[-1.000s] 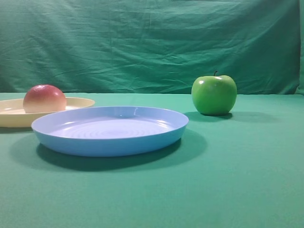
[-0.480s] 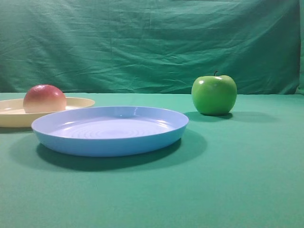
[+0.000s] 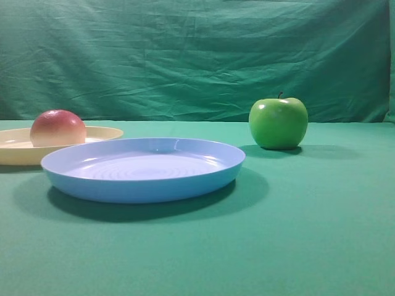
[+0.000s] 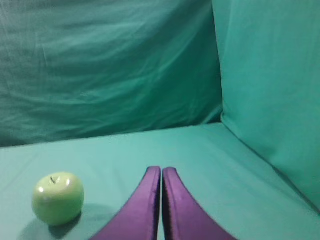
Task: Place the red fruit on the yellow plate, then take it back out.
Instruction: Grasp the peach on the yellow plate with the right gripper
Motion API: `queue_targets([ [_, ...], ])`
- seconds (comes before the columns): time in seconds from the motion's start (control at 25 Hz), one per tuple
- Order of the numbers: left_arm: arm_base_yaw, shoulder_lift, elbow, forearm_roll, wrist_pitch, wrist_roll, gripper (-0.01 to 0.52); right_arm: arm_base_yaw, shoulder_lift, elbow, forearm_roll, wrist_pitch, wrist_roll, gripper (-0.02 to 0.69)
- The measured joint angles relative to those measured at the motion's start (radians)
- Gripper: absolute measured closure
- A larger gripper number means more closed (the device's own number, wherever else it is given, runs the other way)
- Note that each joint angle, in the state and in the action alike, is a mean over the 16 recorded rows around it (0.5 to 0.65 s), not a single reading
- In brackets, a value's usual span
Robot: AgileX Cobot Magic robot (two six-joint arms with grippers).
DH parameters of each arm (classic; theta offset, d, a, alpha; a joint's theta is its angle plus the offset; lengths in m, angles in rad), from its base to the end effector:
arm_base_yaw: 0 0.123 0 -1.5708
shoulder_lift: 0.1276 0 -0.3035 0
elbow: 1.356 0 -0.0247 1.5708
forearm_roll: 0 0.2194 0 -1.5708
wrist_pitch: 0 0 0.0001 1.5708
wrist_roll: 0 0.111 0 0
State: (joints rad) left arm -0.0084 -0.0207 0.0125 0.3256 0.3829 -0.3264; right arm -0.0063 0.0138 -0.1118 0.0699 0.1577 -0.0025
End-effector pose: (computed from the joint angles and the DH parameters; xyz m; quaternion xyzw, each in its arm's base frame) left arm 0.0206 0.0131 0.1715 -0.0420 0.7939 0.0382 0.6054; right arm 0.0216 0.0011 0.2334 0.0215 0.6969 0.0254 0.7164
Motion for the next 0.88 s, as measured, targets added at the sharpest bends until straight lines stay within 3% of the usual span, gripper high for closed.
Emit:
queue_targets([
  [0.32, 0.0, 0.0, 0.0, 0.0, 0.0, 0.0, 0.514, 0.004, 0.153, -0.244, 0.054, 0.201, -0.091, 0.665],
  [0.88, 0.0, 0.0, 0.0, 0.0, 0.0, 0.0, 0.514, 0.047, 0.643, -0.657, 0.294, 0.552, -0.359, 0.665],
])
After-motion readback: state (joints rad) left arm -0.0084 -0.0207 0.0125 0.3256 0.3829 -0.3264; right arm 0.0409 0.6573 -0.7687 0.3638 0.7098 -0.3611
